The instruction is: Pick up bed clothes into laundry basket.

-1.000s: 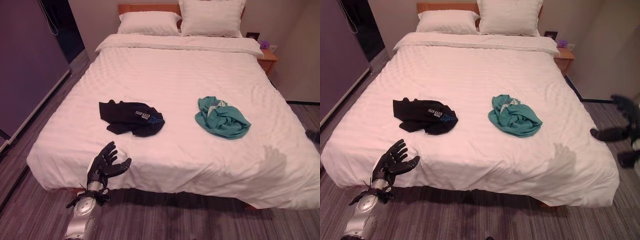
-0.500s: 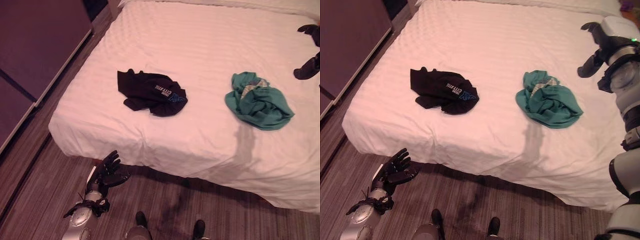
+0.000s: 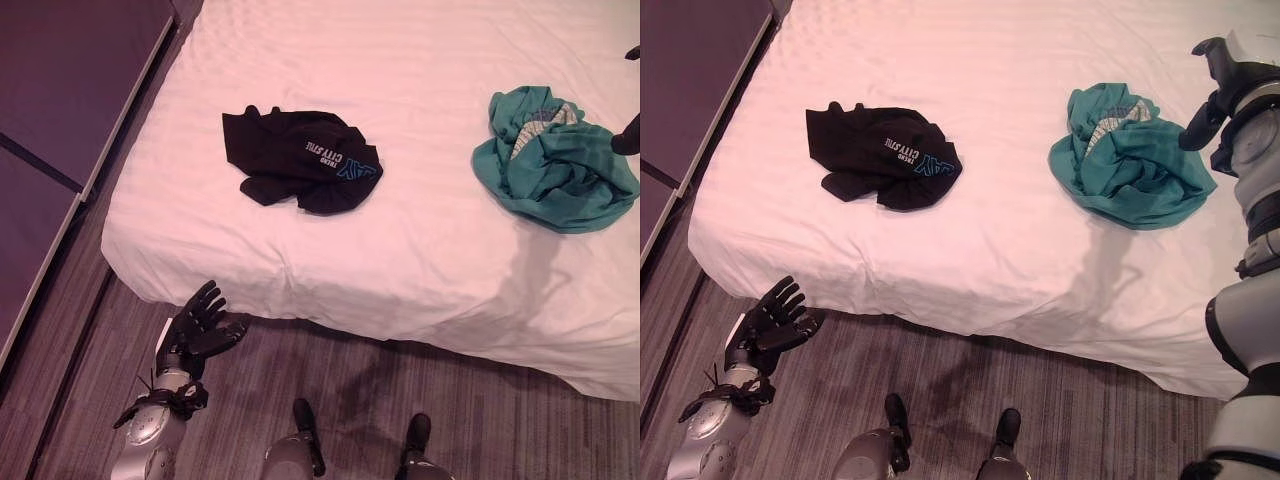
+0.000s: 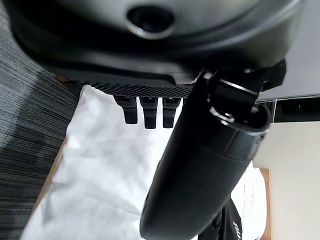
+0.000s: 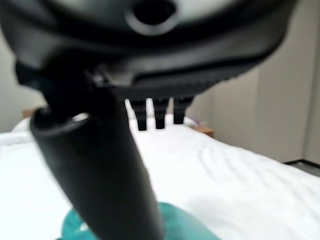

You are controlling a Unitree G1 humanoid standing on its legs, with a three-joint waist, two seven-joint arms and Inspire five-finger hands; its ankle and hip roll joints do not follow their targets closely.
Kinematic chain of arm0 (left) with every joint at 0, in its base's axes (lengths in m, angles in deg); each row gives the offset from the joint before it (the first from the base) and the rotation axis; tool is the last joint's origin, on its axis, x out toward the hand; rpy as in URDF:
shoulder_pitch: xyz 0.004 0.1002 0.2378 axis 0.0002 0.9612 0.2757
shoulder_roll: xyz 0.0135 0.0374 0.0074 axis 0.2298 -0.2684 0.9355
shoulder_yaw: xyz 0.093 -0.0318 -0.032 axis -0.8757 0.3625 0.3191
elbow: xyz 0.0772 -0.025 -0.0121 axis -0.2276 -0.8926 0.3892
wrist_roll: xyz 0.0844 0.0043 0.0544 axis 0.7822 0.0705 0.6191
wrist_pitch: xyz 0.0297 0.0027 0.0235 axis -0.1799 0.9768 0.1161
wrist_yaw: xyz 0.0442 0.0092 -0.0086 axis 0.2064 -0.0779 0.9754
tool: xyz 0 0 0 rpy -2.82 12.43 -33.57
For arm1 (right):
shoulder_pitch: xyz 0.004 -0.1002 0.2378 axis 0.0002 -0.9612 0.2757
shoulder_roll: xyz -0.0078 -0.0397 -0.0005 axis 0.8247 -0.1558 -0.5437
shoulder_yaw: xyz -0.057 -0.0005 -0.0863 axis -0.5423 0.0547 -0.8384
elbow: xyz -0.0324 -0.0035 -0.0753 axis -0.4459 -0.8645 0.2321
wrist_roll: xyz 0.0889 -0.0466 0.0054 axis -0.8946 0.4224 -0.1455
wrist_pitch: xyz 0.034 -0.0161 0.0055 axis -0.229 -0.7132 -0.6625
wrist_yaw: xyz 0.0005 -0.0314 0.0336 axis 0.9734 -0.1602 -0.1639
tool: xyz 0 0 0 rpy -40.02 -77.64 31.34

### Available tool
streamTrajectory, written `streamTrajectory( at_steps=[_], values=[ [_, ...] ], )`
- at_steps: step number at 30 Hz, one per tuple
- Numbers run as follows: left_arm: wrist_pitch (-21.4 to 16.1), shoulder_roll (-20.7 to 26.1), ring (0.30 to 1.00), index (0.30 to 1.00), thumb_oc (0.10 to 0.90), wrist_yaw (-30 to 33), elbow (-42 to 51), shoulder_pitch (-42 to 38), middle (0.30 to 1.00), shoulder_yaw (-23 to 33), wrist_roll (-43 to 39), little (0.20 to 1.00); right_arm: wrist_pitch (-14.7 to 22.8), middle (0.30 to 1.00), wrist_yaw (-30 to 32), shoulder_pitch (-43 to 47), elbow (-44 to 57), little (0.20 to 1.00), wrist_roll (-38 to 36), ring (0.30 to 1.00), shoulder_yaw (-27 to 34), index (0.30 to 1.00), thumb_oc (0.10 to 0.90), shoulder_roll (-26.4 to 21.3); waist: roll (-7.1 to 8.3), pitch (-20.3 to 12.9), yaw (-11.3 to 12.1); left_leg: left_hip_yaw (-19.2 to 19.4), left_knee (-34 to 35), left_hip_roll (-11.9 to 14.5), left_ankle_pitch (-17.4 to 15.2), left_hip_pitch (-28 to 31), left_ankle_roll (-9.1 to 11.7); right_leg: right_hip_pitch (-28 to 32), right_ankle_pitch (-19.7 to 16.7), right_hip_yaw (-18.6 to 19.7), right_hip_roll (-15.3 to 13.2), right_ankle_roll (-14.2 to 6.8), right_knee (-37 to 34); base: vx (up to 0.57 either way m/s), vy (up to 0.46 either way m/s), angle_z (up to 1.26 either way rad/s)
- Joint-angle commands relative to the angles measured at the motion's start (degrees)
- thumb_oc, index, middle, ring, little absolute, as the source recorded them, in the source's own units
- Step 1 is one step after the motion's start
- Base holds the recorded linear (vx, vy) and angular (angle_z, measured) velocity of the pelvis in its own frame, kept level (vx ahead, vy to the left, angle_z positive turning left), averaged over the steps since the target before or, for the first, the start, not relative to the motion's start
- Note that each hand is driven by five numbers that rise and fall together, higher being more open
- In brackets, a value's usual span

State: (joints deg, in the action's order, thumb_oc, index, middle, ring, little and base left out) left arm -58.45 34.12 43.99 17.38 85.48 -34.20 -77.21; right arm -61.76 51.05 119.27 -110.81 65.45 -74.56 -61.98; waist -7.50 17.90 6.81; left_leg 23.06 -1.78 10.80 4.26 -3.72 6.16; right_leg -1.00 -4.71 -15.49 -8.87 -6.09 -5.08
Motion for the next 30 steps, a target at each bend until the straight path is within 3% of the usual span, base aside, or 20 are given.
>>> streamTrajectory(
  at_steps=[1, 3, 4, 5, 7, 12, 13, 14, 15, 16, 19, 20, 21, 22, 23, 24, 25, 26, 29, 30],
  values=[
    [-7.0, 0.4, 0.900, 0.900, 0.800, 1.1, 10.0, -2.8, 0.900, 2.0, -1.8, 0.900, 0.4, 0.900, 4.8, 10.1, -0.7, 0.900, -5.5, 0.900, -0.5, 0.900, 0.800, -3.1, 0.03, 0.3, 0.8, -2.3, -3.8, 1.9, 9.8, -8.7, 4.9, -3.8, 0.7, -0.3, -0.7, -0.3, 3.5, -0.03, 0.011, -0.04],
    [-7.1, 0.1, 0.900, 0.900, 0.800, 1.1, 11.1, -2.9, 0.900, 1.7, -1.6, 0.900, 0.4, 0.900, 5.1, 7.9, -1.9, 0.900, -7.1, 0.900, 1.7, 0.900, 0.800, -3.5, -0.59, 1.0, 0.9, -3.3, -4.9, 1.3, 8.2, -9.4, 5.7, -4.2, 1.6, 0.5, -1.1, -0.7, 3.7, 0.02, -0.011, 0.00],
    [-7.2, 0.3, 0.900, 0.900, 0.800, 1.0, 11.9, -3.1, 0.900, 1.7, -1.8, 0.900, 0.5, 0.900, 5.2, 7.2, -2.0, 0.900, -7.8, 0.900, 2.8, 0.900, 0.800, -3.2, -0.92, 1.7, 1.1, -2.6, -5.8, 1.5, 9.0, -10.6, 4.9, -5.2, 0.8, 0.1, -1.3, -0.3, 4.0, 0.06, -0.035, 0.06],
    [-7.2, 0.3, 0.900, 0.900, 0.800, 1.0, 11.9, -3.1, 0.900, 1.6, -1.8, 0.900, 0.4, 0.900, 5.2, 7.0, -1.9, 0.900, -7.8, 0.900, 2.9, 0.900, 0.800, -3.3, -0.76, 1.4, 1.2, -3.4, -5.9, 1.3, 7.9, -10.3, 5.8, -4.7, 1.7, 0.6, -1.3, -0.7, 3.9, -0.09, -0.023, 0.09],
    [-7.4, 0.7, 0.900, 0.900, 0.800, 1.0, 15.0, -3.3, 0.900, 1.6, -1.6, 0.900, 1.0, 0.900, 5.2, 2.9, -2.0, 0.900, -10.9, 0.900, 7.6, 0.900, 0.800, -2.1, -2.02, 3.2, 1.7, -3.3, -8.2, 1.5, 8.7, -12.6, 5.2, -6.5, 0.7, 0.8, -1.8, -0.1, 4.4, -0.05, 0.005, 0.09],
    [-7.8, 0.0, 0.900, 0.900, 0.800, 1.7, 15.4, -5.0, 0.900, 1.4, -2.2, 0.900, 1.6, 0.900, 4.4, -7.4, 0.9, 0.900, -11.3, 0.900, 13.6, 0.900, 0.800, 1.2, -2.43, 3.1, 2.0, -3.3, -6.7, 0.5, 7.3, -12.8, 5.7, -7.4, 1.4, 1.4, -2.1, -0.8, 4.0, 0.03, 0.021, 0.01],
    [-8.0, -0.3, 0.900, 0.900, 0.800, 1.7, 15.8, -5.4, 0.900, 1.2, -2.0, 0.900, 1.9, 0.900, 4.1, -8.9, 1.9, 0.900, -11.5, 0.900, 14.3, 0.900, 0.800, 1.8, -2.79, 3.5, 1.7, -2.3, -6.2, 0.4, 8.3, -13.1, 4.6, -8.2, 0.4, 0.9, -2.3, -0.4, 4.2, 0.10, 0.022, -0.12],
    [-8.0, -0.3, 0.900, 0.900, 0.800, 1.7, 16.0, -5.7, 0.900, 0.8, -2.1, 0.900, 1.9, 0.900, 3.9, -9.8, 2.6, 0.900, -11.4, 0.900, 14.6, 0.900, 0.800, 2.3, -2.73, 3.2, 1.8, -2.8, -5.9, 0.1, 7.1, -12.5, 5.4, -7.8, 1.4, 1.3, -2.4, -0.8, 4.3, -0.05, 0.041, -0.05],
    [-7.9, -0.3, 0.900, 0.900, 0.800, 1.7, 16.4, -6.0, 0.900, 0.6, -2.1, 0.900, 2.1, 0.900, 3.8, -10.6, 3.4, 0.900, -11.2, 0.900, 14.8, 0.900, 0.800, 2.8, -2.98, 3.4, 1.6, -1.6, -5.3, 0.1, 7.9, -12.7, 4.3, -8.6, 0.5, 0.9, -2.6, -0.5, 4.5, 0.11, 0.037, -0.07],
    [-8.0, -0.3, 0.900, 0.900, 0.800, 1.6, 16.6, -6.2, 0.900, 0.4, -2.0, 0.900, 2.1, 0.900, 3.6, -11.2, 4.3, 0.900, -11.0, 0.900, 14.9, 0.900, 0.800, 3.4, -2.84, 3.2, 1.6, -2.3, -5.0, -0.2, 6.8, -12.0, 5.2, -8.0, 1.5, 1.3, -2.8, -0.9, 4.6, 0.04, 0.044, -0.06],
    [-8.3, -0.4, 0.900, 0.900, 0.800, 1.7, 17.2, -6.8, 0.900, 0.7, -1.3, 0.900, 2.9, 0.900, 3.5, -13.8, 8.4, 0.900, -12.3, 0.900, 16.5, 0.900, 0.800, 4.7, -2.82, 3.6, 1.3, -1.0, -4.7, -0.3, 7.3, -11.8, 4.0, -8.6, 0.5, 0.7, -2.9, -0.6, 4.9, 0.03, 0.025, -0.05],
    [-8.3, -0.4, 0.900, 0.900, 0.800, 1.7, 17.2, -6.7, 0.900, 0.6, -1.3, 0.900, 2.8, 0.589, 3.5, -14.0, 8.5, 0.589, -12.3, 0.589, 16.7, 0.589, 0.593, 4.7, -2.67, 3.3, 1.5, -1.8, -4.6, -0.5, 6.3, -11.4, 4.9, -8.1, 1.4, 1.2, -3.0, -1.0, 4.8, -0.06, 0.004, -0.11],
    [-8.4, -0.6, 0.900, 0.900, 0.800, 1.9, 17.3, -6.6, 0.900, 1.1, -1.2, 0.900, 3.0, 0.469, 3.3, -15.1, 10.2, 0.469, -12.2, 0.469, 17.0, 0.469, 0.513, 5.0, -2.57, 3.6, 1.3, -0.9, -4.7, -0.2, 7.1, -11.7, 4.0, -8.6, 0.5, 0.7, -2.9, -0.6, 5.0, 0.09, -0.009, -0.13],
    [-8.4, -0.6, 0.900, 0.900, 0.800, 2.0, 17.4, -6.4, 0.900, 1.5, -1.2, 0.900, 3.2, 0.300, 2.8, -16.8, 13.3, 0.300, -11.6, 0.300, 17.0, 0.300, 0.400, 4.8, -2.24, 3.4, 1.3, -1.6, -4.7, -0.3, 6.0, -11.0, 4.8, -8.0, 1.5, 1.3, -2.8, -1.0, 5.0, -0.04, -0.022, -0.13],
    [-8.6, -0.8, 0.900, 0.900, 0.800, 2.2, 16.9, -5.8, 0.900, 3.0, -1.2, 0.900, 3.6, 0.300, 1.7, -20.4, 18.8, 0.300, -11.1, 0.300, 17.7, 0.300, 0.400, 4.0, -1.80, 3.9, 0.9, -0.7, -4.8, 0.1, 6.7, -11.1, 3.8, -8.3, 0.6, 0.7, -2.7, -0.5, 5.2, 0.11, -0.026, -0.10],
    [-8.7, -1.0, 0.900, 0.900, 0.800, 2.3, 16.8, -5.6, 0.900, 3.5, -1.4, 0.900, 3.6, 0.300, 1.5, -23.1, 21.4, 0.300, -11.0, 0.300, 19.0, 0.300, 0.400, 3.6, -1.49, 3.5, 1.0, -1.4, -4.7, 0.0, 5.7, -10.4, 4.7, -7.6, 1.7, 1.1, -2.6, -0.9, 5.1, -0.03, -0.023, -0.09],
    [-8.9, -1.6, 0.900, 0.900, 0.800, 2.5, 16.6, -5.5, 0.900, 4.3, -1.7, 0.900, 4.1, 0.300, 1.5, -26.7, 23.4, 0.300, -11.8, 0.300, 21.2, 0.300, 0.400, 3.6, -1.45, 3.8, 0.5, -0.6, -4.7, 0.2, 6.6, -10.7, 3.8, -7.9, 0.8, 0.6, -2.6, -0.5, 5.2, 0.11, -0.011, -0.06],
    [-9.1, -1.6, 0.900, 0.900, 0.800, 2.7, 16.3, -5.5, 0.900, 4.7, -1.7, 0.900, 4.2, 0.300, 1.8, -30.3, 25.6, 0.300, -12.1, 0.300, 24.1, 0.300, 0.400, 3.4, -1.07, 3.4, 0.6, -1.4, -4.5, 0.0, 5.6, -10.0, 4.6, -7.2, 1.8, 1.0, -2.6, -0.9, 5.1, -0.04, -0.011, -0.03],
    [-9.8, -2.1, 0.900, 0.900, 0.800, 3.0, 15.7, -5.5, 0.900, 7.1, -1.6, 0.900, 5.3, 0.300, 0.8, -43.3, 31.7, 0.300, -10.8, 0.300, 31.1, 0.300, 0.400, 3.2, -0.65, 3.5, -0.4, -0.6, -3.8, -0.1, 6.5, -9.8, 3.6, -7.3, 0.9, 0.0, -2.7, -0.6, 5.2, 0.04, -0.009, 0.04],
    [-9.7, -2.0, 0.900, 0.900, 0.800, 3.0, 15.7, -5.4, 0.900, 6.8, -1.6, 0.900, 5.2, 0.300, 0.8, -43.9, 31.9, 0.300, -10.7, 0.300, 31.6, 0.300, 0.400, 3.2, -0.51, 3.2, -0.1, -1.5, -3.7, -0.3, 5.5, -9.3, 4.5, -6.7, 1.9, 0.4, -2.7, -1.1, 5.1, 0.04, 0.001, 0.12]
  ],
)
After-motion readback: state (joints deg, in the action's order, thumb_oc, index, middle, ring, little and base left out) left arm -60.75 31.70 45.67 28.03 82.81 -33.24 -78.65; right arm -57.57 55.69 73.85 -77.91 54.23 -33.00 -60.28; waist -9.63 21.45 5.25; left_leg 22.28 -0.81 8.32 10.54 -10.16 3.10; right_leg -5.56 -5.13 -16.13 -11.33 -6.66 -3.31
